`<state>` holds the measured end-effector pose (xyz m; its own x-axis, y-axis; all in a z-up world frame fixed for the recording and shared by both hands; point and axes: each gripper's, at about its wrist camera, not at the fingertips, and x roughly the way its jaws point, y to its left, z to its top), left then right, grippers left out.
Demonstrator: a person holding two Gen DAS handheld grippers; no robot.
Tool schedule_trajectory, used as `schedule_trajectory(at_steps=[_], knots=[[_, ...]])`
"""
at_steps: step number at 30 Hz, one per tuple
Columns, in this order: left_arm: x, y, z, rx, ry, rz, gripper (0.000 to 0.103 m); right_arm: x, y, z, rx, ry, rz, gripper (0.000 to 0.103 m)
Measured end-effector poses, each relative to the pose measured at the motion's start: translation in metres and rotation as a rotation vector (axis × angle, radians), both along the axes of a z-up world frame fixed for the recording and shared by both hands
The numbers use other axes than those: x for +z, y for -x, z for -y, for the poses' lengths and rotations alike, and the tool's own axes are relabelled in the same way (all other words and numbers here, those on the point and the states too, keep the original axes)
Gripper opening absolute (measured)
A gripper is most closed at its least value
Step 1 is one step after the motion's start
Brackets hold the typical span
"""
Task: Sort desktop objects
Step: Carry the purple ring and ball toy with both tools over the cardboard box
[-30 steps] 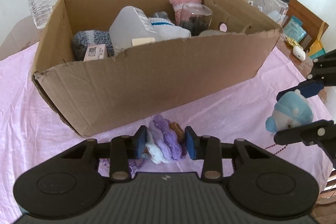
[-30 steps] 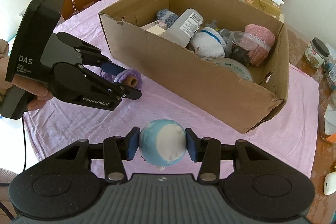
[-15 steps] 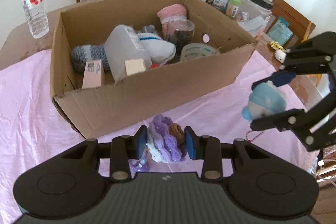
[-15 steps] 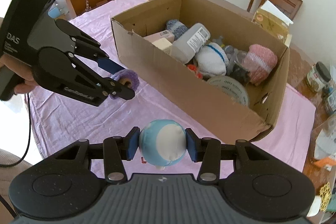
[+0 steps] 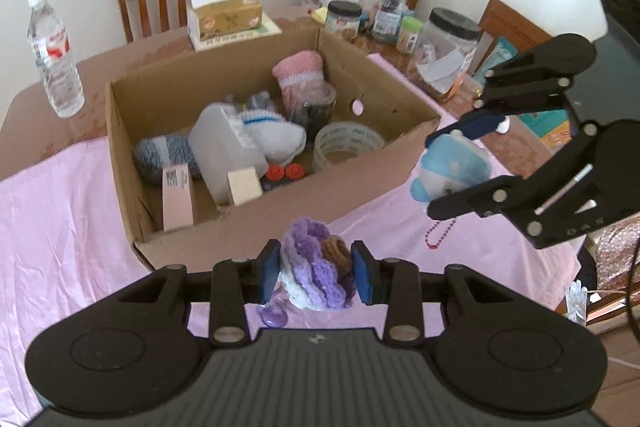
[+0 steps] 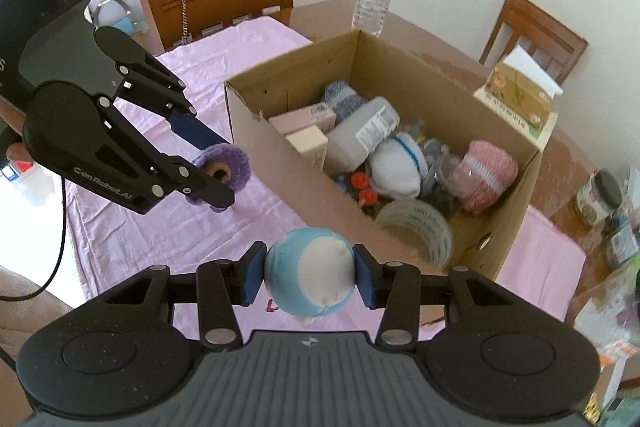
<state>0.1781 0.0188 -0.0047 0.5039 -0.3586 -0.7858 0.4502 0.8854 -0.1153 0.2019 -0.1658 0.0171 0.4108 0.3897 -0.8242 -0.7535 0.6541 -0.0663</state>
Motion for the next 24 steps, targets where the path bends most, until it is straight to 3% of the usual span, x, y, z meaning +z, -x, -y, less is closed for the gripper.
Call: schedule_trajectory(at_steps=[16,24], knots=[[0.069,-0.022,0.007,-0.024,0.021,0.2,0.037,0.041,-0.012,0.002,0.021,-0.011,0.117,0.051],[0.078,-0.053,0.014,-0.011,0.026,0.257,0.037,0.05,-0.024,0.005,0.009,-0.013,0.15,0.051]])
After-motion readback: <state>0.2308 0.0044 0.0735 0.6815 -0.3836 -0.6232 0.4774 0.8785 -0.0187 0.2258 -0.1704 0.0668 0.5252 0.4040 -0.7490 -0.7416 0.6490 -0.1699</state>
